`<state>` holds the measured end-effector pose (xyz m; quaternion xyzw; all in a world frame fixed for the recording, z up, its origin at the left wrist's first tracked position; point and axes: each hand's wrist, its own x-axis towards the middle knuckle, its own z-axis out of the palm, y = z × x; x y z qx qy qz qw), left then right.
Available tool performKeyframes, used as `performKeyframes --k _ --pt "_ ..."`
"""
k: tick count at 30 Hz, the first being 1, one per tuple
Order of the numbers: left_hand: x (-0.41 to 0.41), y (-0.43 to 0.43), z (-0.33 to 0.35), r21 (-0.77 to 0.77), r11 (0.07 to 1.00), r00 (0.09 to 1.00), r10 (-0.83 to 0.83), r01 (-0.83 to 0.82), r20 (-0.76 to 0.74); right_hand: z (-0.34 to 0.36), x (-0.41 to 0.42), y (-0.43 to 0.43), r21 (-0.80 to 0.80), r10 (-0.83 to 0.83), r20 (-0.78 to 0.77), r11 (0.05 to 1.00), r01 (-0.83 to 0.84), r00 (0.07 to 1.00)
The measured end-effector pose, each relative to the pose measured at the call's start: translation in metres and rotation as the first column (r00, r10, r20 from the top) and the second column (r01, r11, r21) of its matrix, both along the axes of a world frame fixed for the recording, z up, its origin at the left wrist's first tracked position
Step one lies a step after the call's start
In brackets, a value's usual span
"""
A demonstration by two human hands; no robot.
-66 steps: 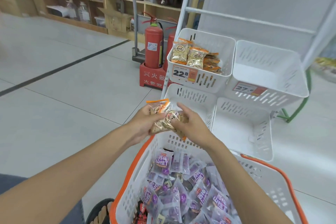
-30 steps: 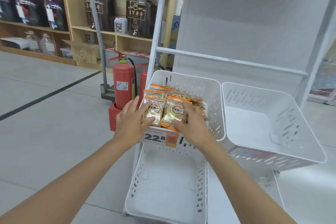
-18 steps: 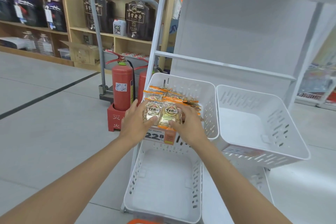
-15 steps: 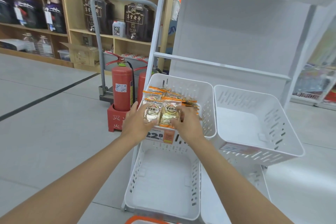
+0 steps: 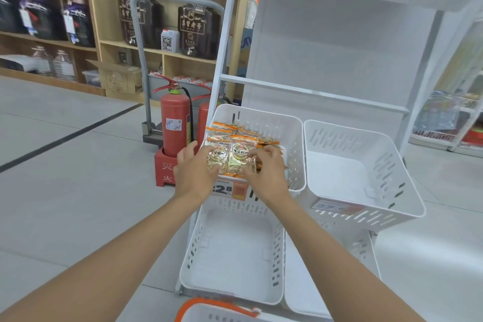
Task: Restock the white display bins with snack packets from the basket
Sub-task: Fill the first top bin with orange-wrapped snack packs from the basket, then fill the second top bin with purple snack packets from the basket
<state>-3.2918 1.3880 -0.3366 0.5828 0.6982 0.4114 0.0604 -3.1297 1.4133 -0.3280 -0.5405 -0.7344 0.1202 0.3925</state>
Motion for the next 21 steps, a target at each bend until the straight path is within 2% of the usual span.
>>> performKeyframes --k 3,6,10,14,17,19,21 --pt "0.016 -0.023 0.008 0.055 0.997 0.999 -0.049 0.049 -0.014 0.002 0.013 -0.026 -0.004 0.027 -0.029 1.000 -0.028 0.999" --pt "0.038 -0.054 0.006 0.037 0.982 0.981 -0.188 0.186 0.052 -0.007 0.035 -0.068 -0.053 0.063 0.053 0.997 -0.060 0.997" --pt "0.068 -0.110 -0.024 -0.139 0.944 0.951 -0.286 0.300 0.114 -0.032 0.071 -0.135 -0.212 0.088 0.152 0.976 -0.055 0.985" --pt "0.092 -0.171 -0.079 -0.346 0.832 0.895 -0.354 0.434 0.273 -0.080 0.116 -0.199 -0.503 0.243 0.313 0.862 -0.057 0.918" --pt "0.097 -0.210 -0.123 -0.418 0.778 0.874 -0.340 0.469 0.347 -0.121 0.143 -0.238 -0.680 0.332 0.346 0.733 -0.010 0.878" --pt "0.095 -0.227 -0.150 -0.458 0.762 0.880 -0.313 0.457 0.358 -0.143 0.161 -0.255 -0.717 0.298 0.338 0.696 0.039 0.893" --pt "0.093 -0.237 -0.169 -0.505 0.745 0.889 -0.267 0.435 0.371 -0.165 0.178 -0.267 -0.707 0.251 0.353 0.703 0.081 0.901"
